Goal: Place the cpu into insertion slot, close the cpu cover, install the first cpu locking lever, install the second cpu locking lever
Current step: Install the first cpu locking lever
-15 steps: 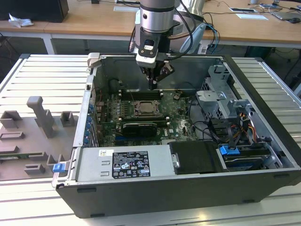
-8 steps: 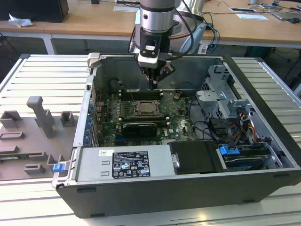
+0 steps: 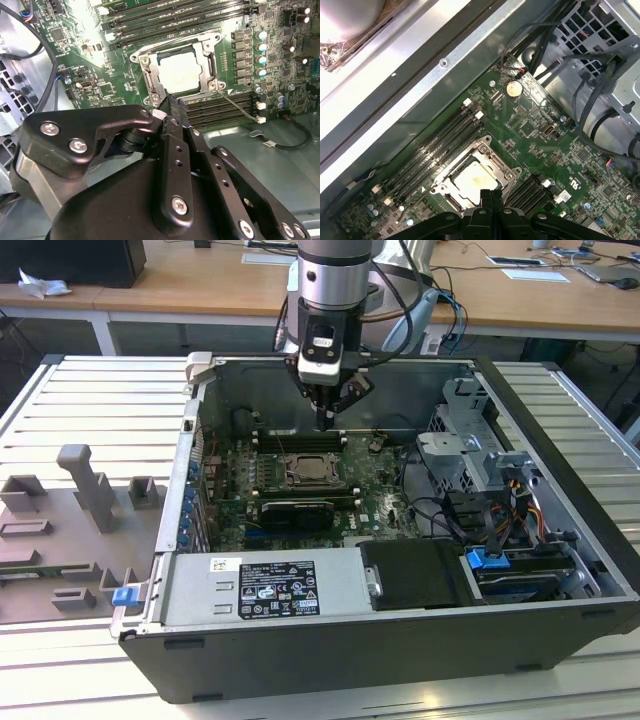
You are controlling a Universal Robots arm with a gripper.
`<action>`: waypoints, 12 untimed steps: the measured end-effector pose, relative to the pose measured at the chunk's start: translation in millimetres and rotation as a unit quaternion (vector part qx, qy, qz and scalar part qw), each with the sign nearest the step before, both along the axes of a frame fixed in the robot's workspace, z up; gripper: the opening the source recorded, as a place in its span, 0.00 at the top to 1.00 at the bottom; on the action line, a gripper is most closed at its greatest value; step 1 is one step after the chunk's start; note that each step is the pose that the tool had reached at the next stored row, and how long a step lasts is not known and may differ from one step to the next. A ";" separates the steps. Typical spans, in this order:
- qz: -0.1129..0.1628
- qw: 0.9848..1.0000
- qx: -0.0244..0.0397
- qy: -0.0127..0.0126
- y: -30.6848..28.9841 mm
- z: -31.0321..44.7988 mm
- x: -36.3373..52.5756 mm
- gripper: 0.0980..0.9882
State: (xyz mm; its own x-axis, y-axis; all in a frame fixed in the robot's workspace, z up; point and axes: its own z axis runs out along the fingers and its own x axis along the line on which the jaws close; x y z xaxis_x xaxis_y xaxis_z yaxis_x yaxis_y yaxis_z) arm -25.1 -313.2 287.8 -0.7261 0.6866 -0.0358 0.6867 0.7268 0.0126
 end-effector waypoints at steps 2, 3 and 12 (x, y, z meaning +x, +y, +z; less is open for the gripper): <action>0.007 1.000 0.000 0.000 0.0 0.0 0.0 0.99; 0.011 1.000 0.000 0.000 0.0 0.0 0.0 0.99; 0.038 0.999 0.000 0.000 0.0 0.0 0.0 0.99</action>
